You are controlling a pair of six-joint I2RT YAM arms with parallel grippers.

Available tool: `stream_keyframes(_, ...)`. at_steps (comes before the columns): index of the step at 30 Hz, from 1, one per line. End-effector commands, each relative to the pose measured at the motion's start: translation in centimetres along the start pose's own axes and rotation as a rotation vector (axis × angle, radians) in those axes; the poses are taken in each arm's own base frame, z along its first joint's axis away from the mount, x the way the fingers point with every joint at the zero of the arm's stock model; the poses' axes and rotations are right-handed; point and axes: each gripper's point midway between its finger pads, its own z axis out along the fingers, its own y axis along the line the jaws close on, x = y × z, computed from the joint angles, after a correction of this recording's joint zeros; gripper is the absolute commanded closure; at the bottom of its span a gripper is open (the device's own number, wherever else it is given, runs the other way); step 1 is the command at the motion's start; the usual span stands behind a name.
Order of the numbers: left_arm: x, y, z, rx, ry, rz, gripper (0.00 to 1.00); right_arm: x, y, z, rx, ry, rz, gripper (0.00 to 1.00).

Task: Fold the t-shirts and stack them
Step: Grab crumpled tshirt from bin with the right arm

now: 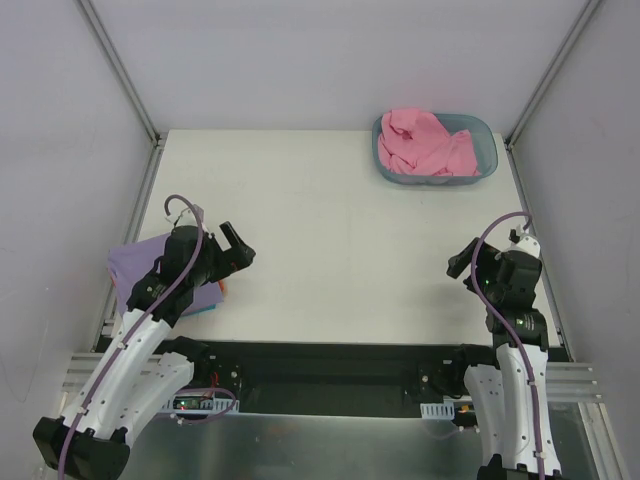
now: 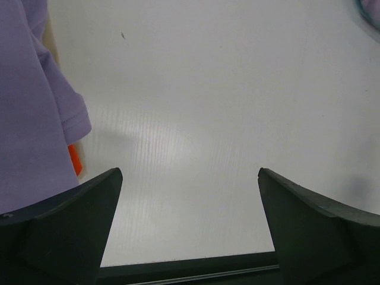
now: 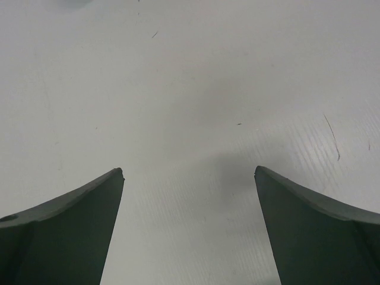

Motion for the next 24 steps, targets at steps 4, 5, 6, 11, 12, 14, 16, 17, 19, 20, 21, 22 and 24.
stream_keyframes(4, -0.2, -0.7, -0.3, 0.045, -0.016, 0.015, 0.00, -1.3, 0.6, -0.4, -0.017, -0.039, -0.018, 0.03)
stream_keyframes(5, -0.2, -0.6, -0.3, 0.041, -0.016, 0.015, 0.01, -1.4, 0.6, -0.4, -0.016, -0.040, -0.017, 0.03)
stream_keyframes(6, -0.2, -0.6, -0.2, 0.038, -0.015, 0.015, 0.01, -1.4, 0.6, -0.4, -0.013, -0.038, -0.018, 0.03)
stream_keyframes(11, -0.2, -0.9, -0.1, 0.040, -0.003, 0.014, 0.01, -1.4, 0.6, -0.2, -0.008, -0.025, -0.016, 0.03)
stream_keyframes(12, -0.2, -0.9, -0.1, 0.042, -0.002, 0.014, 0.01, -1.6, 0.7, -0.2, -0.012, -0.022, -0.015, 0.03)
stream_keyframes(14, -0.2, -0.9, 0.1, 0.040, -0.002, 0.011, 0.01, -2.3, 1.3, -0.1, -0.033, -0.036, -0.020, 0.03)
stream_keyframes(16, -0.1, -0.8, 0.3, 0.035, 0.001, 0.010, 0.01, -3.5, 2.2, -0.1, -0.057, -0.039, -0.023, 0.03)
stream_keyframes(17, 0.0, -0.8, 0.5, 0.033, 0.008, 0.008, 0.01, -3.9, 2.5, 0.1, -0.061, -0.037, -0.023, 0.03)
stream_keyframes(19, 0.2, -1.0, 0.9, 0.046, 0.017, 0.008, 0.01, -5.5, 3.4, 0.4, -0.071, -0.029, -0.018, 0.03)
stream_keyframes(20, 0.2, -1.0, 1.2, 0.043, 0.021, 0.008, 0.01, -6.7, 3.9, 0.7, -0.080, -0.047, -0.011, 0.03)
stream_keyframes(21, 0.6, -1.3, 1.4, 0.061, 0.042, 0.009, 0.01, -6.9, 4.3, 1.7, -0.081, -0.019, -0.008, 0.03)
stream_keyframes(22, 0.5, -1.6, 1.5, 0.074, 0.041, 0.009, 0.01, -9.3, 5.6, 1.5, -0.113, -0.059, -0.008, 0.03)
stream_keyframes(24, 0.7, -1.5, 1.8, 0.069, 0.046, 0.010, 0.01, -10.9, 6.9, 3.4, -0.131, -0.019, 0.006, 0.03)
